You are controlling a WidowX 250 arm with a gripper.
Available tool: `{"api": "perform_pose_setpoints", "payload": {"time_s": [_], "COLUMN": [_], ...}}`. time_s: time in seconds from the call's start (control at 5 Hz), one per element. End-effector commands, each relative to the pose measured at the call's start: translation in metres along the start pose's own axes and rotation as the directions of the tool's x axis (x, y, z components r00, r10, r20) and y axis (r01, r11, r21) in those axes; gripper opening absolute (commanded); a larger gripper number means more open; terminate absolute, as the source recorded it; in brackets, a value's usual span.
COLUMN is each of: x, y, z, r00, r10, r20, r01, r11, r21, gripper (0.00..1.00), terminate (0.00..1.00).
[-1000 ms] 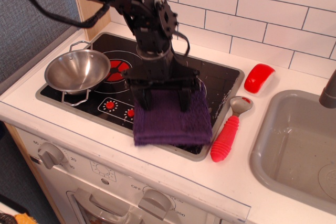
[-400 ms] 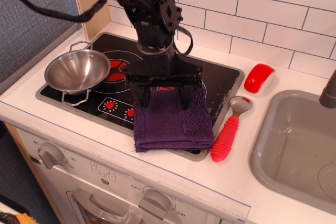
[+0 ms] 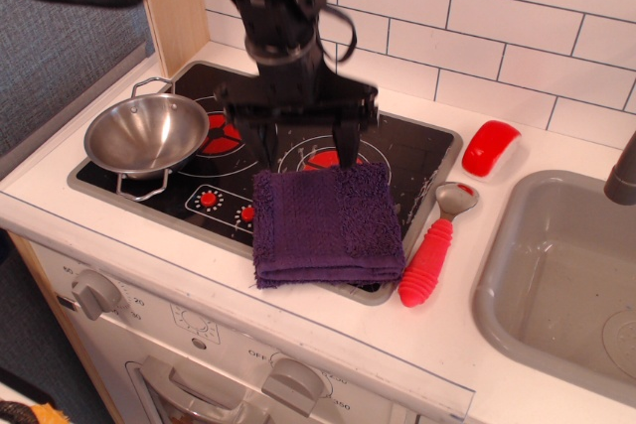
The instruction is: Place the purple towel to the left of the red spoon
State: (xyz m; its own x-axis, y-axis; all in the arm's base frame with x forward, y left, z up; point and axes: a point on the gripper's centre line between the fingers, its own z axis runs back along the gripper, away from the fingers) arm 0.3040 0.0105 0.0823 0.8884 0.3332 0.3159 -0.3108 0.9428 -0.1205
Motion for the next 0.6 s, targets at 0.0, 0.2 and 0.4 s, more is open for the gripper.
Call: {"api": "perform_pose_setpoints", "payload": {"time_s": [0.0,0.2,0.4], "x": [0.0106,0.0106,0.0106], "y": [-0.0022,-0.0022,-0.0022], "z": [0.0342,0.0342,0.0342], "r00": [0.995,0.995,0.995], "r10": [0.004,0.004,0.004], "r20": [0.104,0.104,0.104], "r01": [-0.003,-0.003,-0.003], "r11": [1.0,1.0,1.0], "r21": [-0.016,-0.016,-0.016], "gripper": [1.0,1.0,1.0], "terminate": [0.0,0.0,1.0]}}
